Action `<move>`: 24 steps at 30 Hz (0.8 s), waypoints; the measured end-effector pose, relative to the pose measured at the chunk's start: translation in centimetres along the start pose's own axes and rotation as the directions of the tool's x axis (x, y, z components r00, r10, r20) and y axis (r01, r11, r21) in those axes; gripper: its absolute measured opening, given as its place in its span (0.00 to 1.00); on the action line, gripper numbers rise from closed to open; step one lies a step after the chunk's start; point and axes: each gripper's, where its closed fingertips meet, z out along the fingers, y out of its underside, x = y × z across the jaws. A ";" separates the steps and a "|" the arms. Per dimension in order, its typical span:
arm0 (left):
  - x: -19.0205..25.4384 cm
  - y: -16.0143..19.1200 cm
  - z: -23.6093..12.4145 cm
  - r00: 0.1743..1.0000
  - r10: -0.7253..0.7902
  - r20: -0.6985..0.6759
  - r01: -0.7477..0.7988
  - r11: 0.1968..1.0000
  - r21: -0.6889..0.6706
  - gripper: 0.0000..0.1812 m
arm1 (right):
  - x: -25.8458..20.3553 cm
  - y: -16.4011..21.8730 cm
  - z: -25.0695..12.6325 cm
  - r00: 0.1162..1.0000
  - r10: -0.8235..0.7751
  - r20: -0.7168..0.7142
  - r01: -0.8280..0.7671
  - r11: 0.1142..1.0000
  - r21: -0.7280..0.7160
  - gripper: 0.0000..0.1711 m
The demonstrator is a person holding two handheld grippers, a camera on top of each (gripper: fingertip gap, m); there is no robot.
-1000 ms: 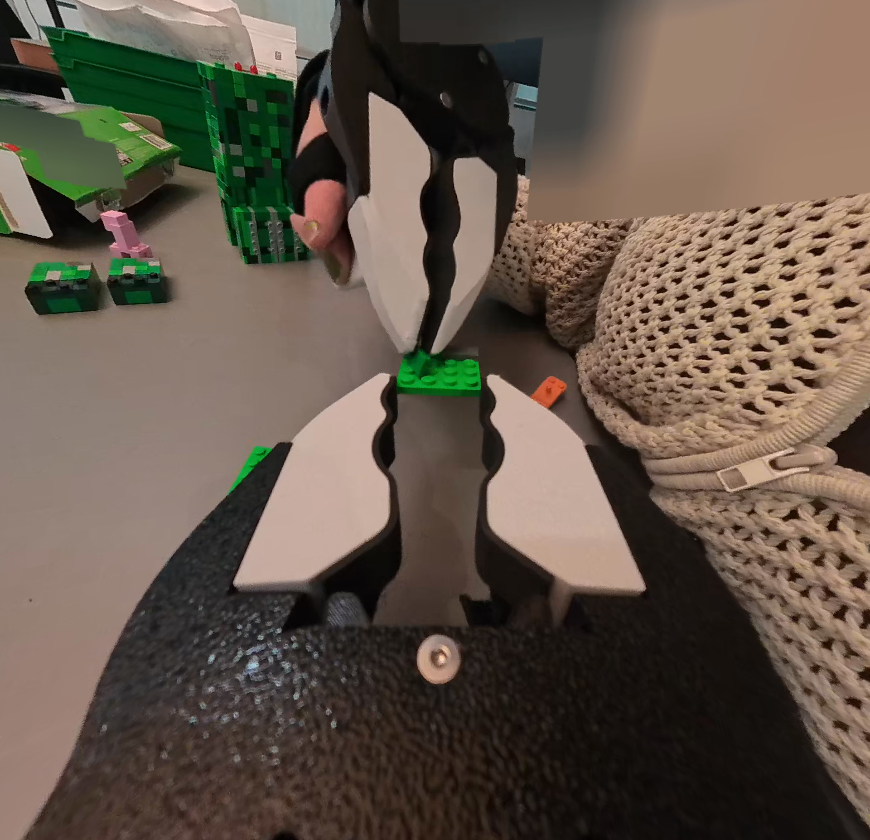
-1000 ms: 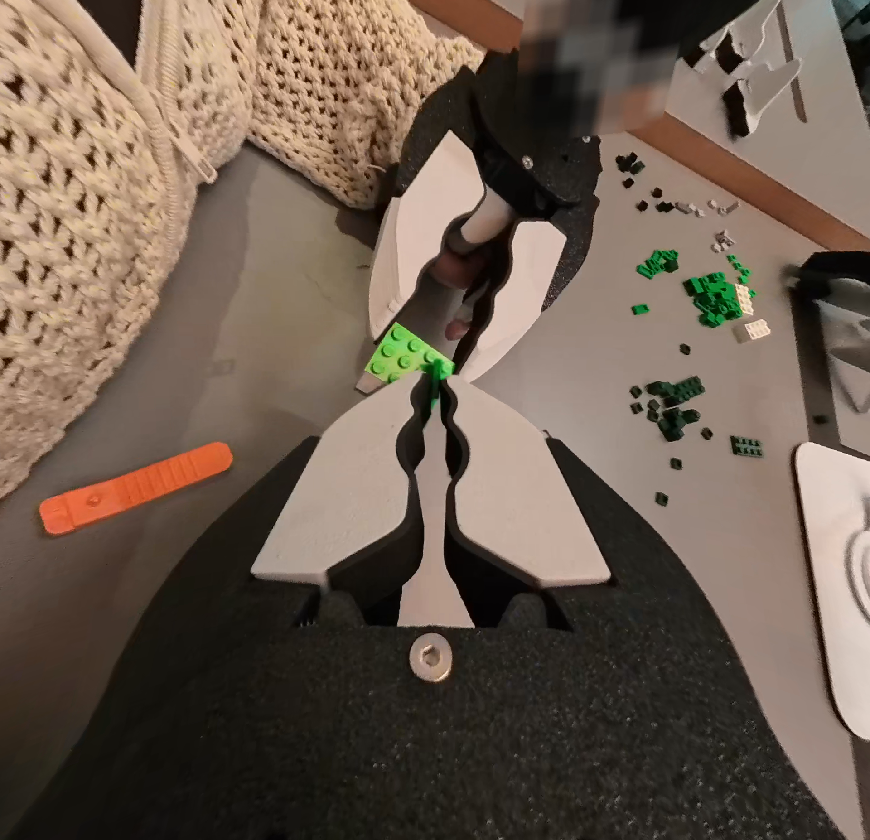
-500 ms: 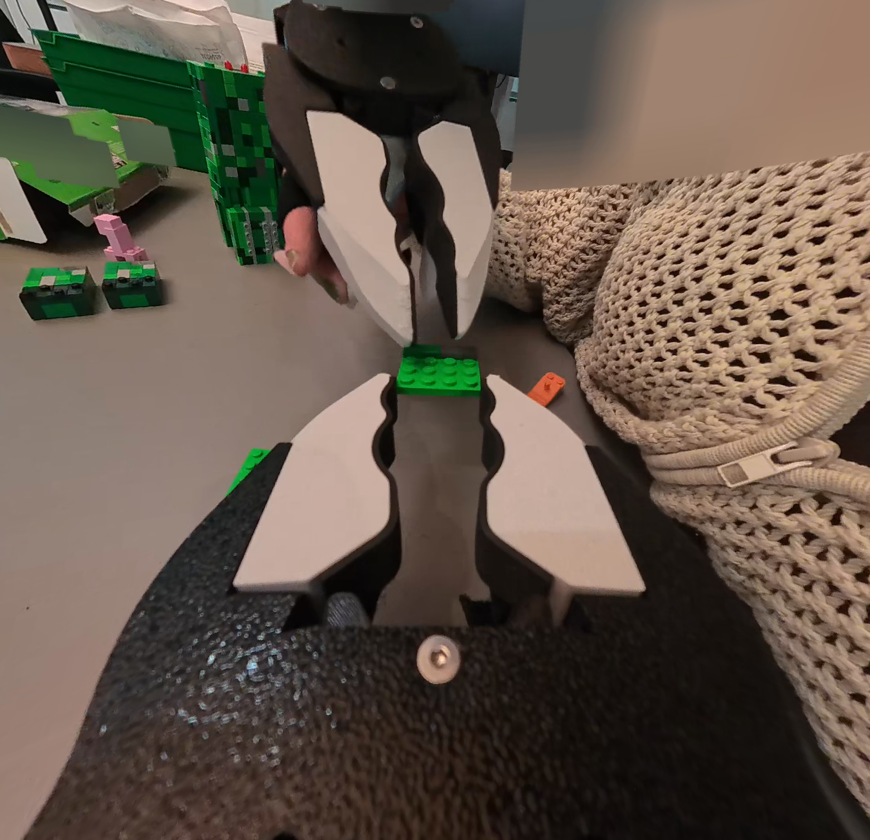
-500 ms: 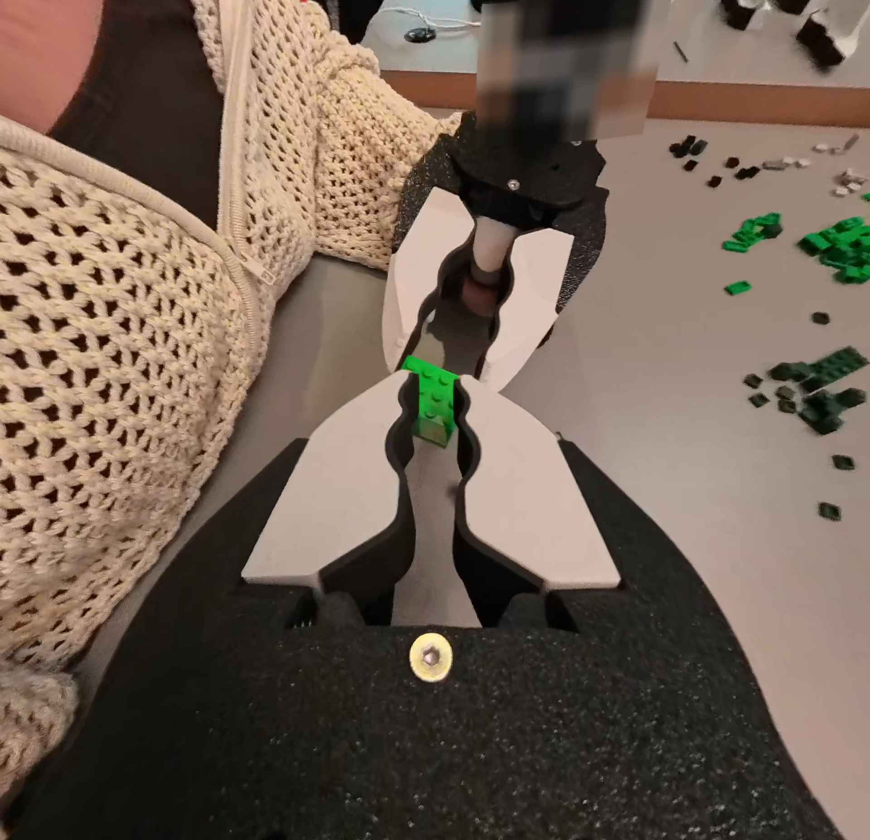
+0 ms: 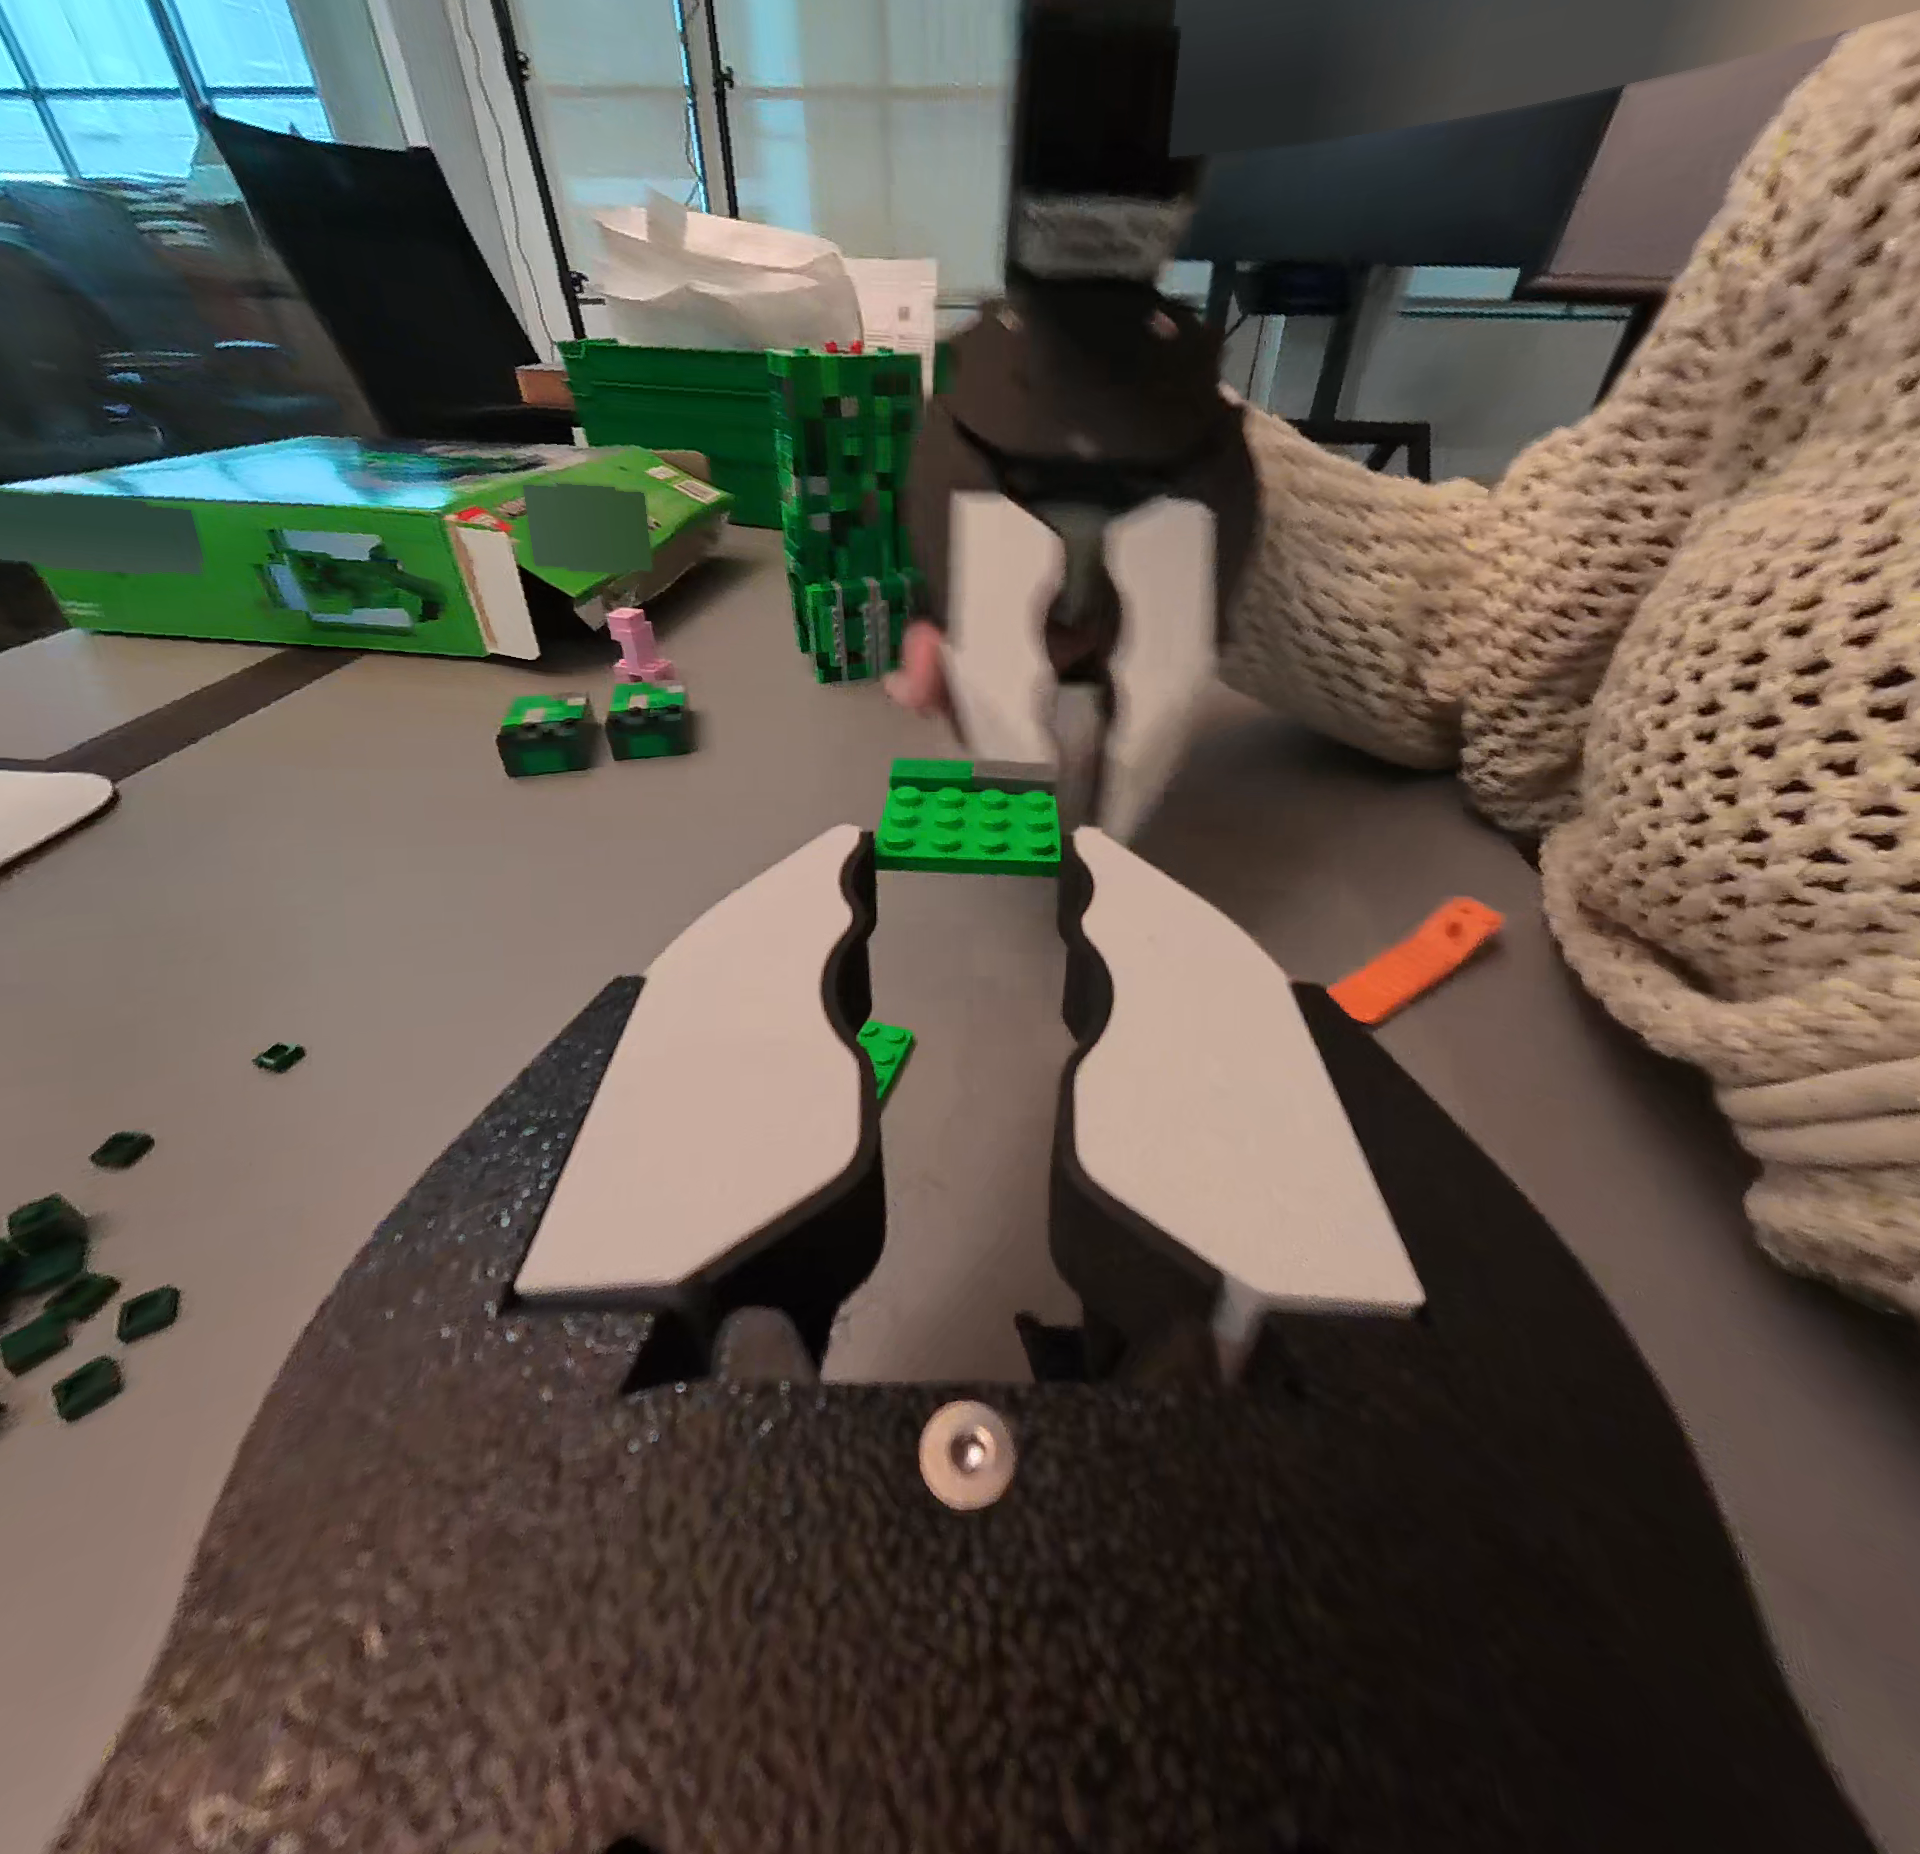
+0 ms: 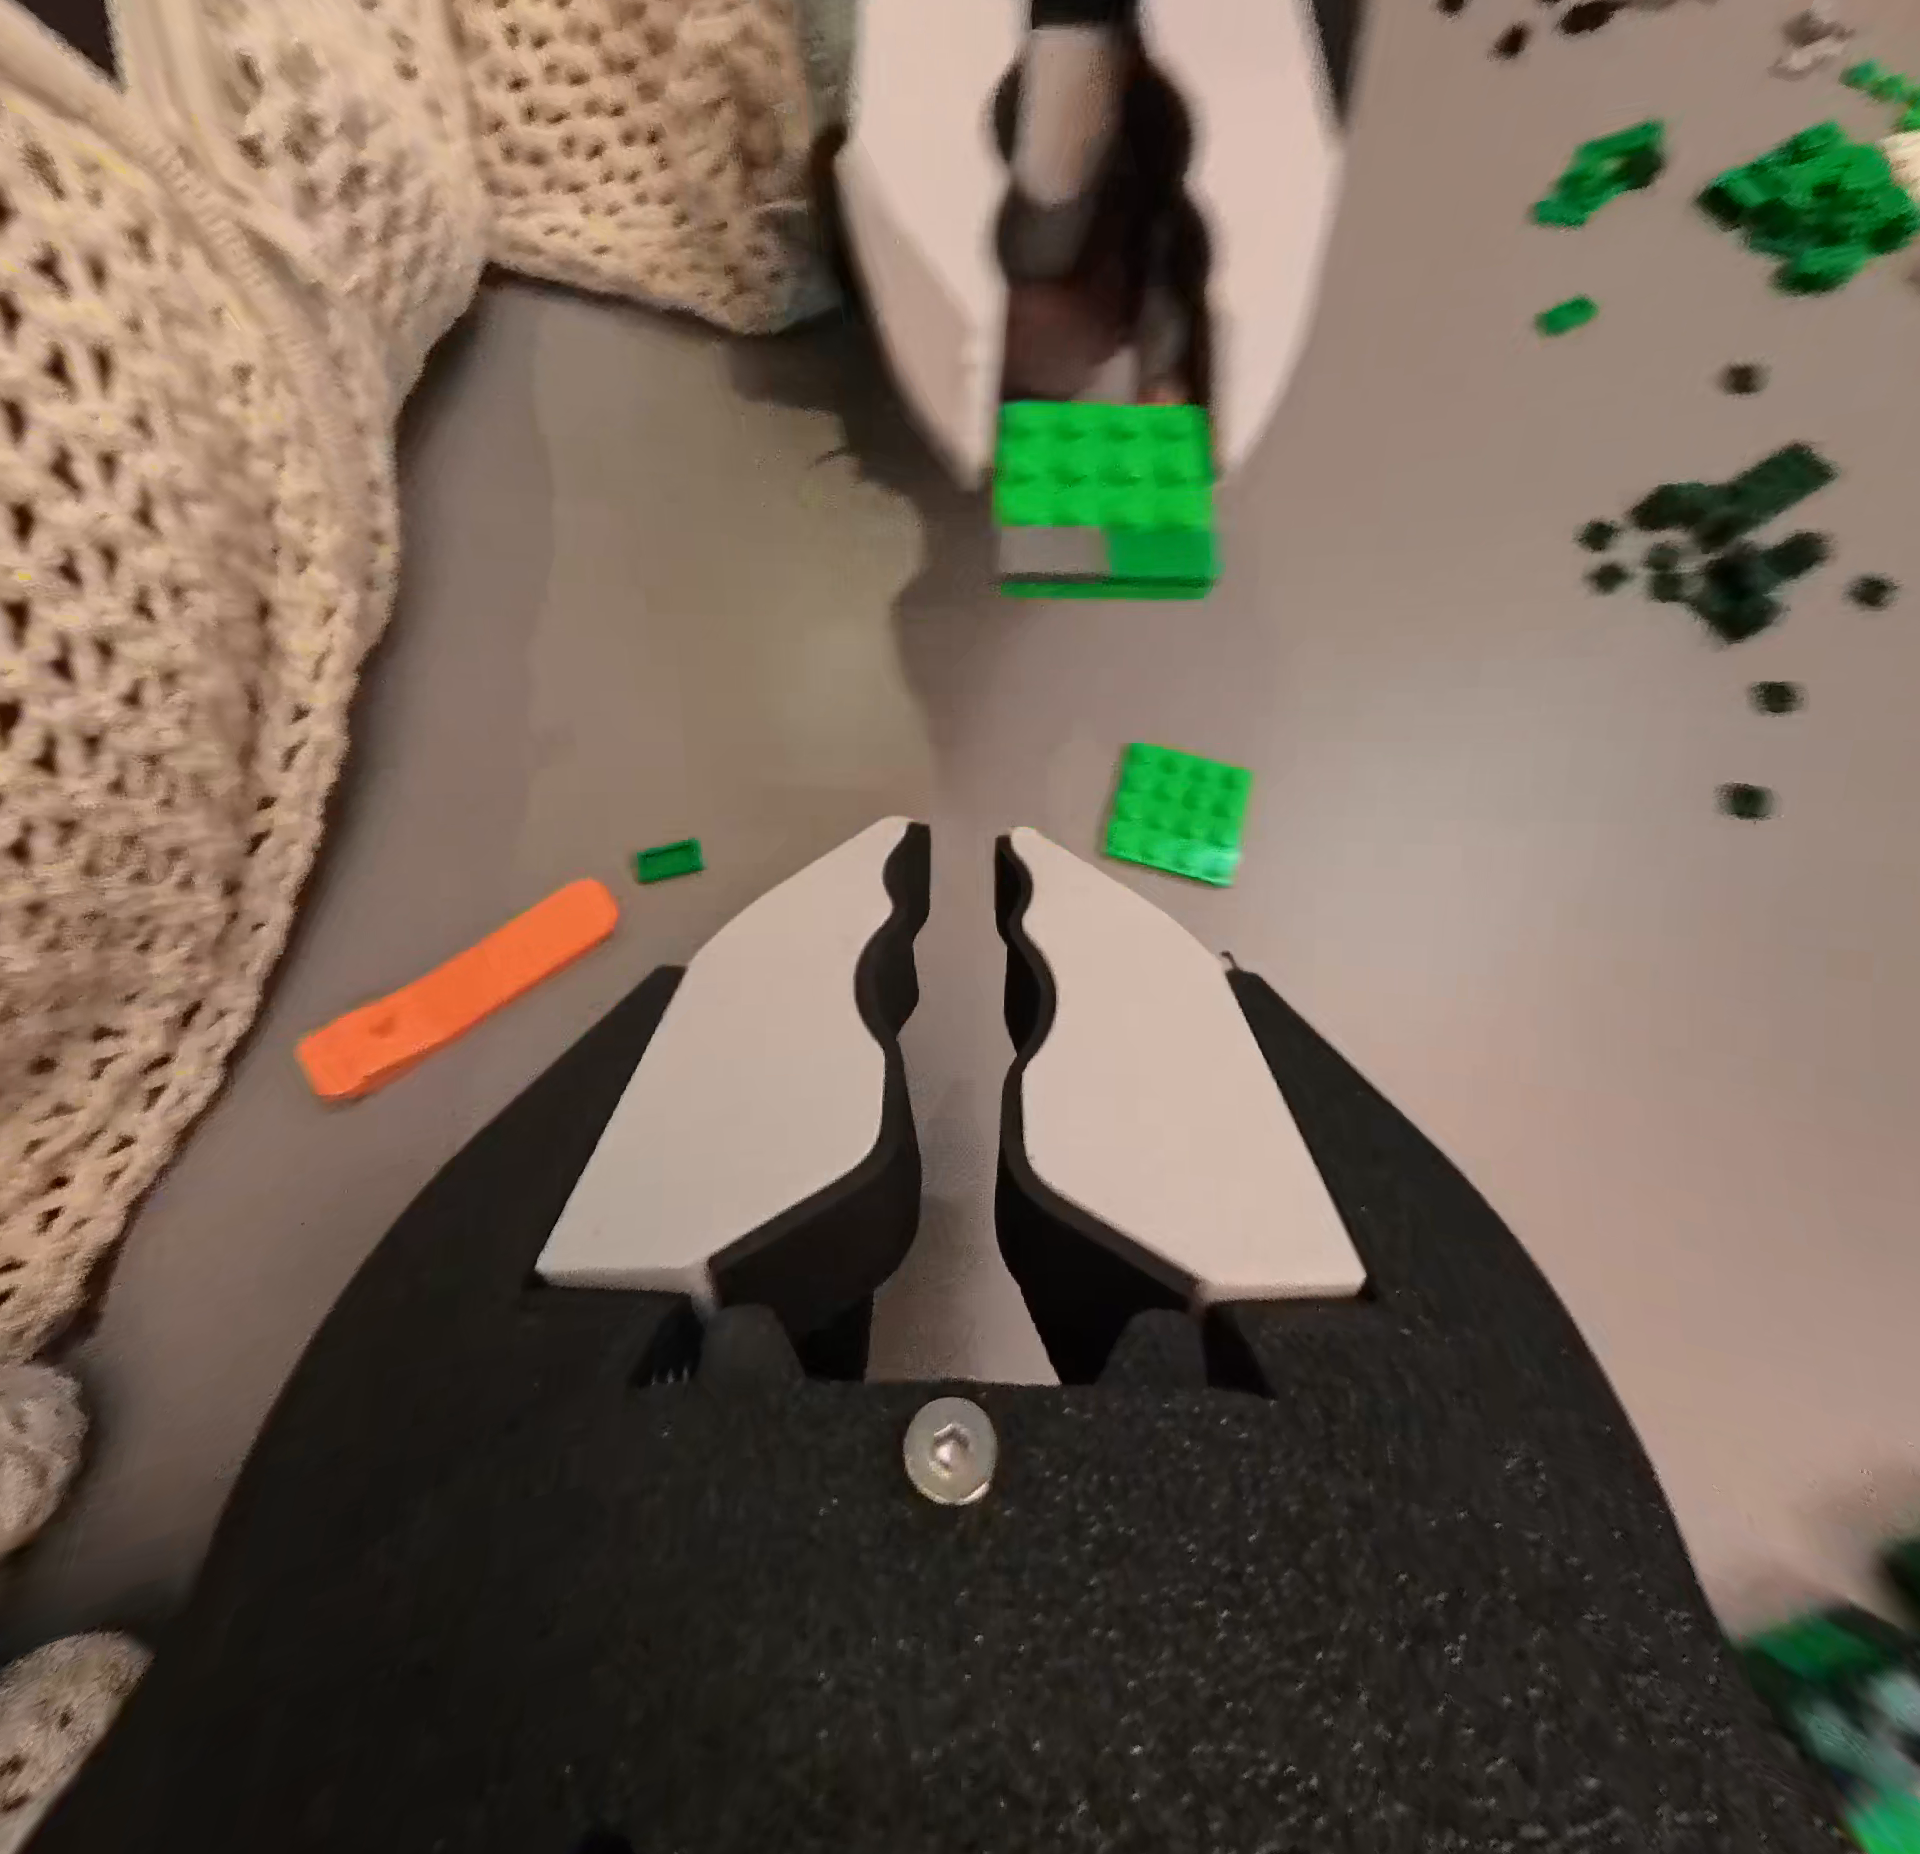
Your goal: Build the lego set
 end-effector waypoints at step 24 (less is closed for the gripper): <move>0.7 0.6 -0.1 1.000 0.018 0.001 -0.018 1.000 -0.018 0.19 | -6.9 2.9 5.2 0.988 -0.098 0.123 0.114 0.985 -0.130 0.08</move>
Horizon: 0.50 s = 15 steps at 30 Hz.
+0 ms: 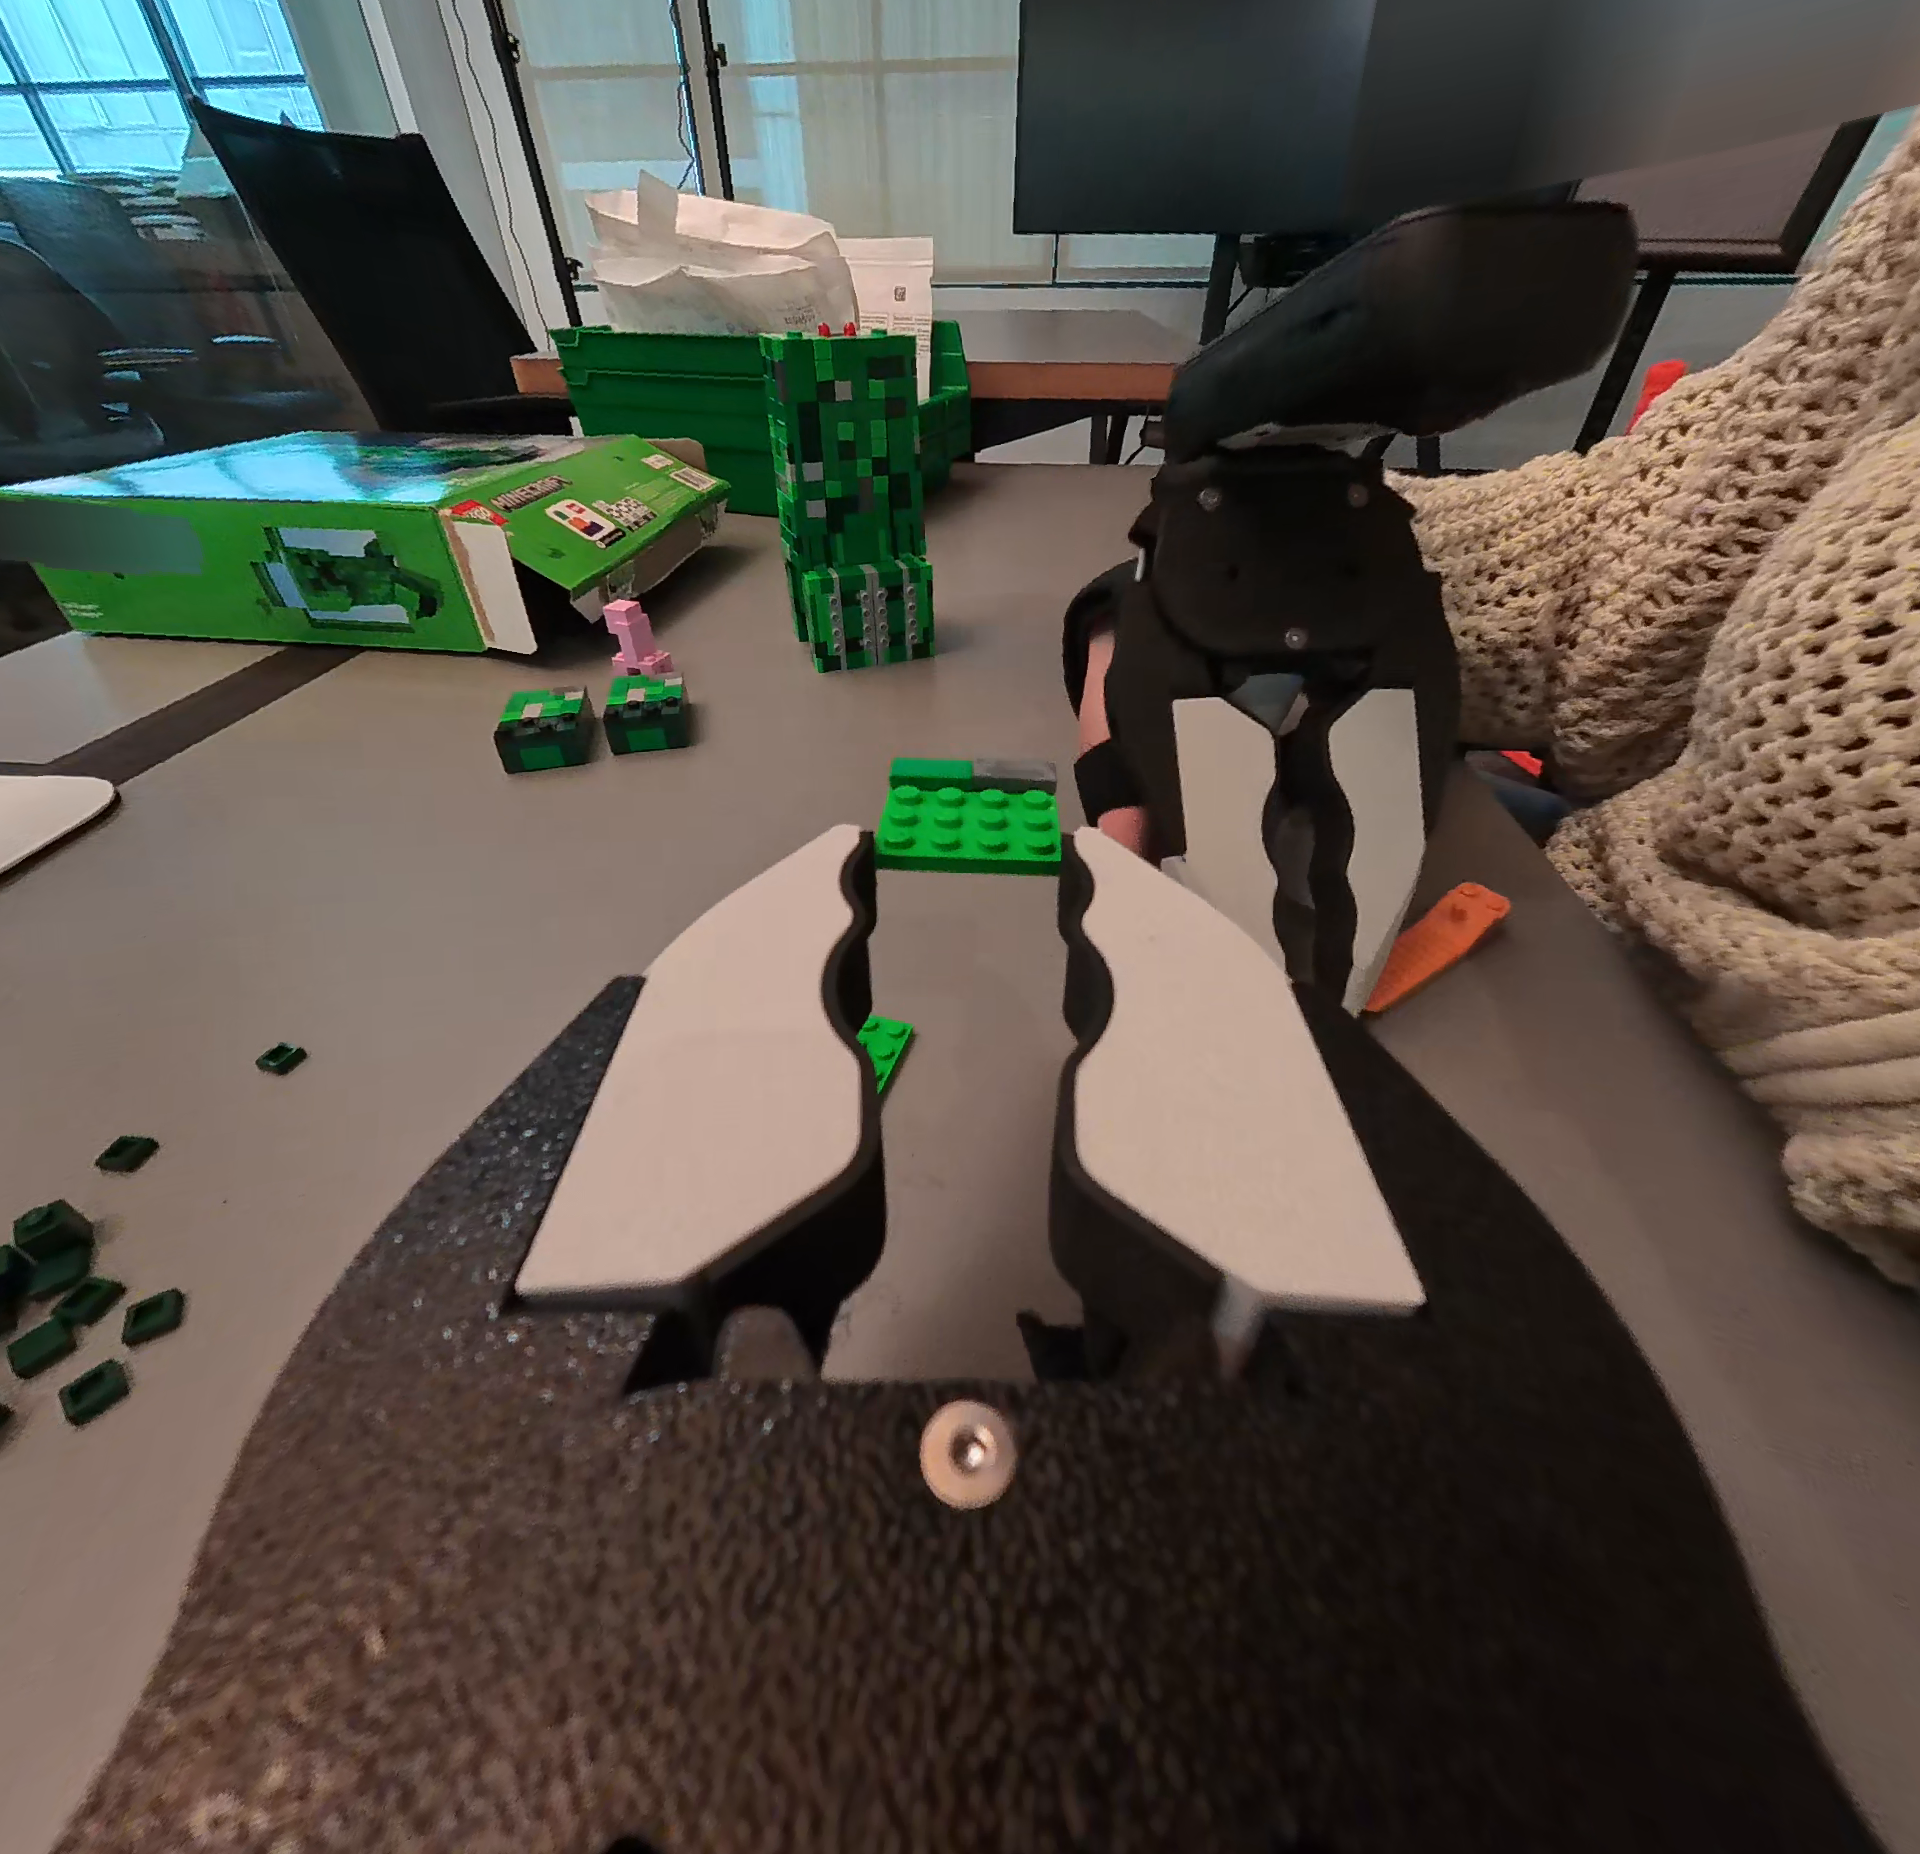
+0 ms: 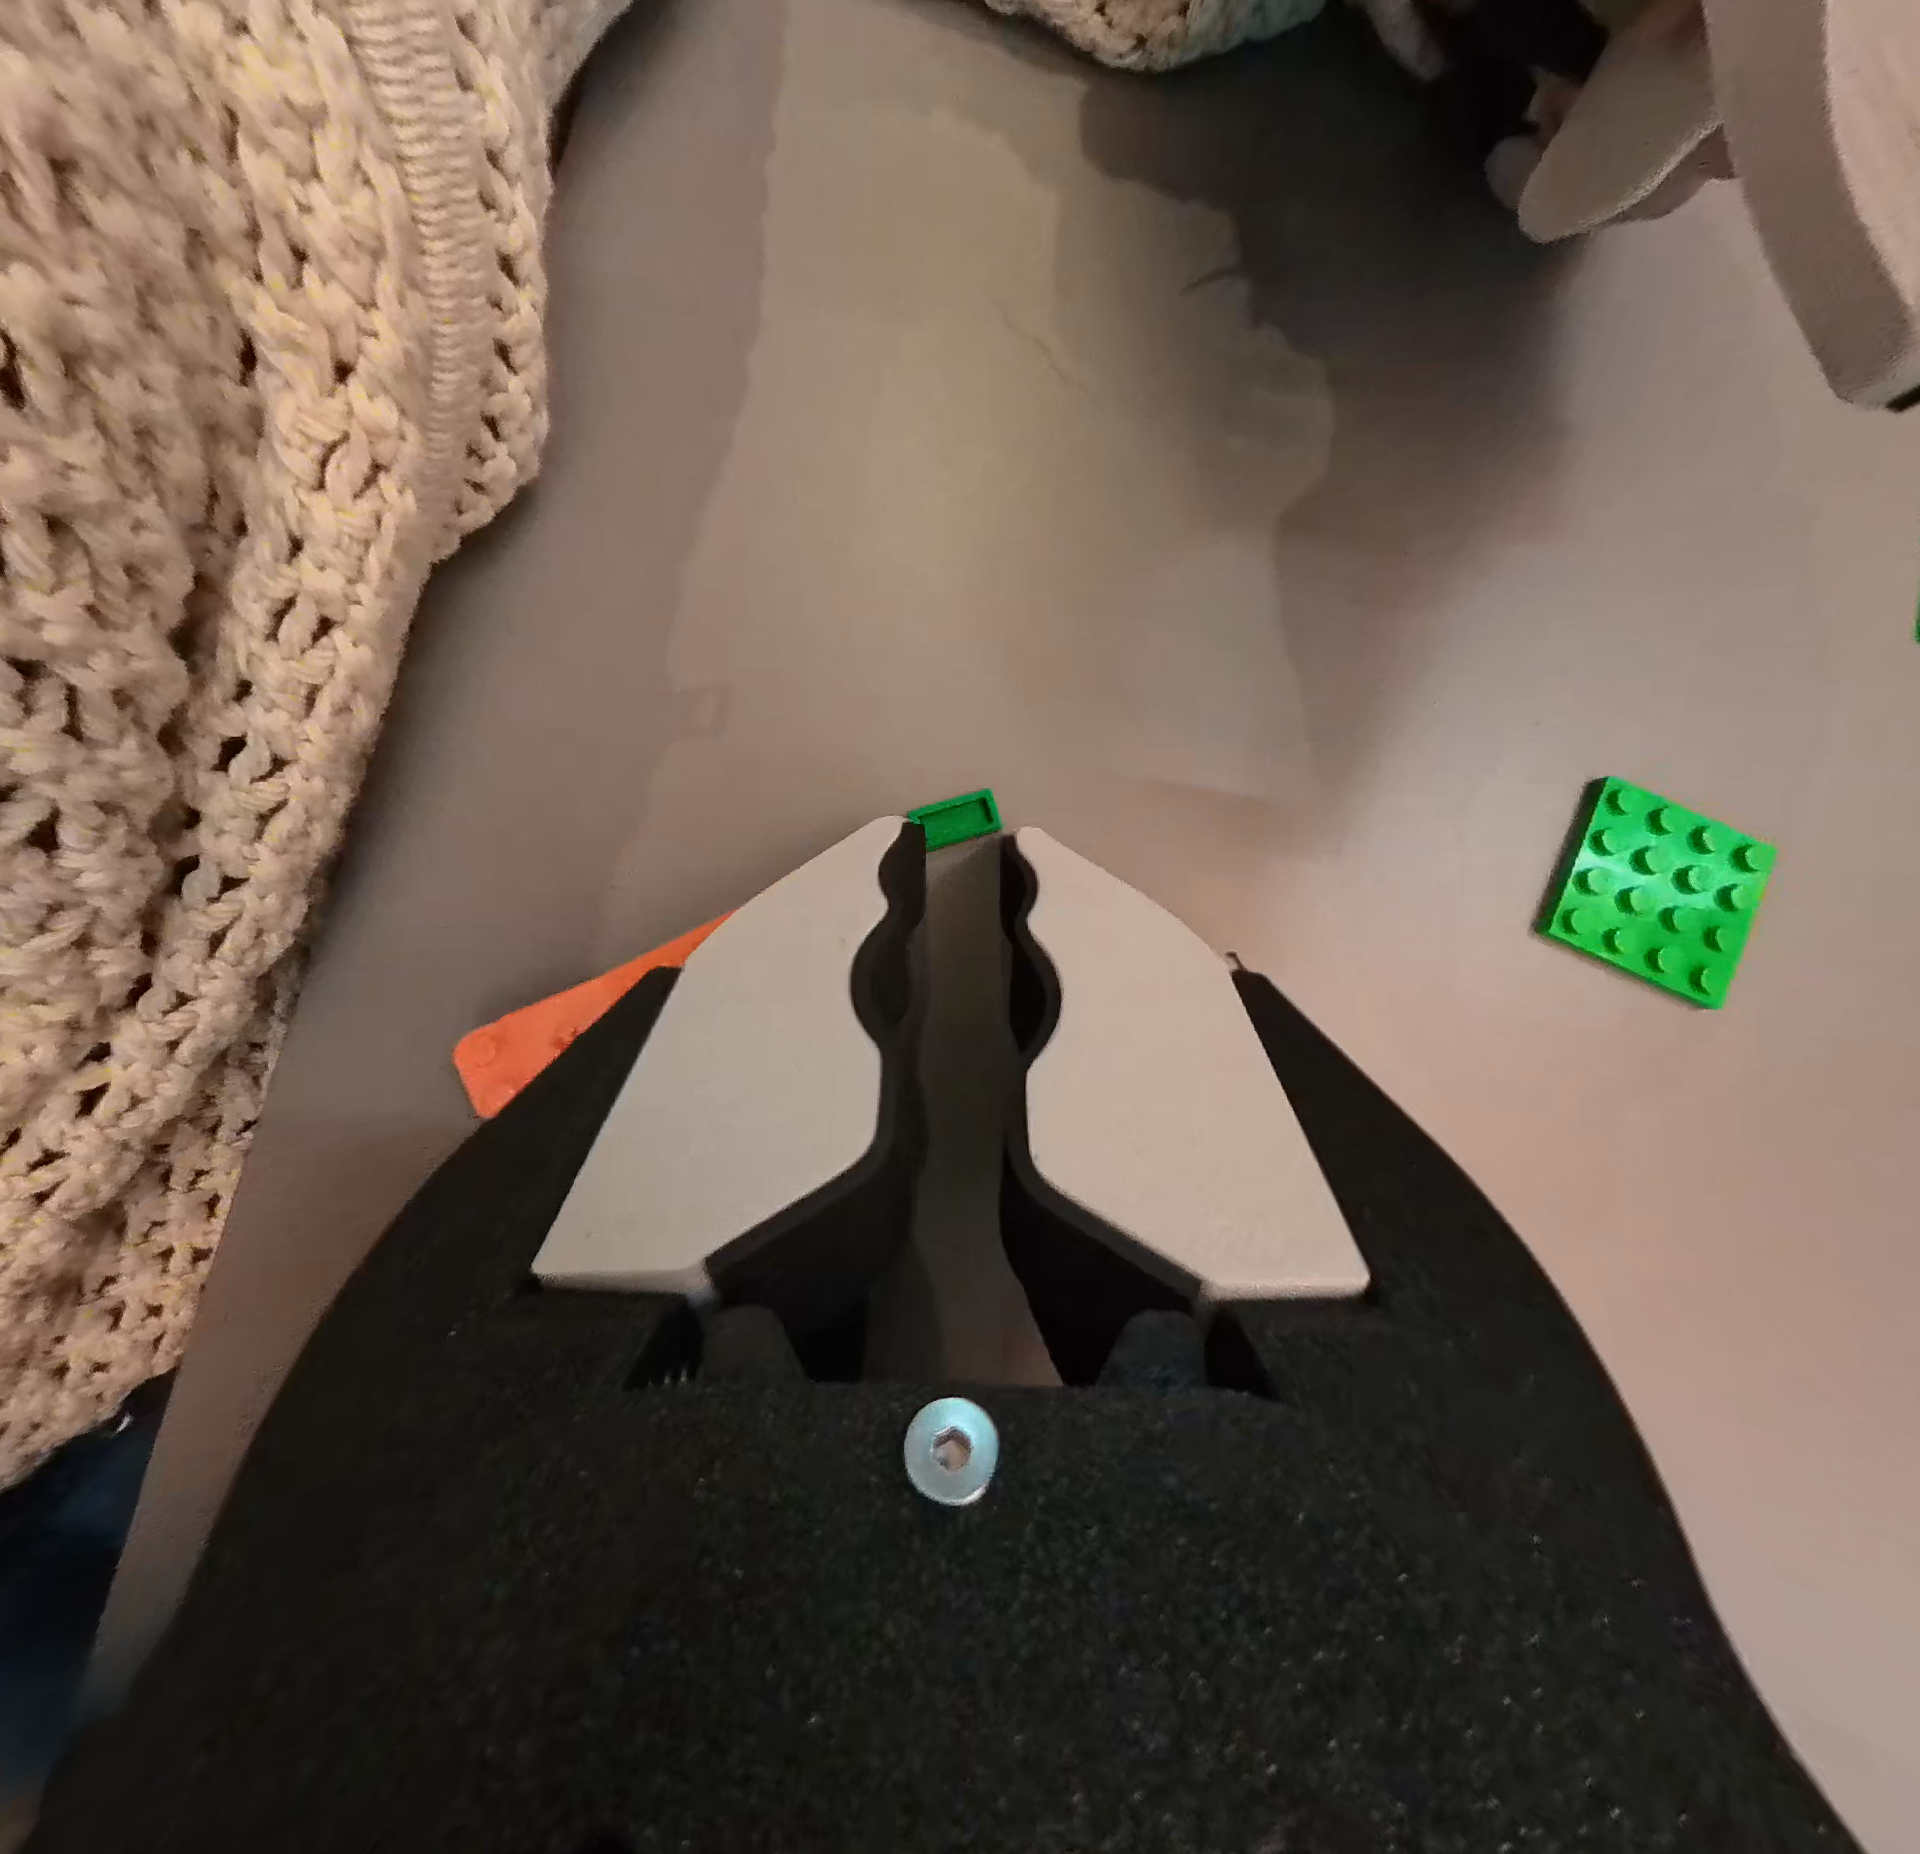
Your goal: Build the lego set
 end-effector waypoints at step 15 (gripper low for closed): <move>0.0 0.3 -0.3 1.000 0.007 0.004 -0.007 1.000 0.005 0.19 | 1.6 -0.9 -1.2 0.850 0.461 -0.256 -0.469 0.883 0.036 0.10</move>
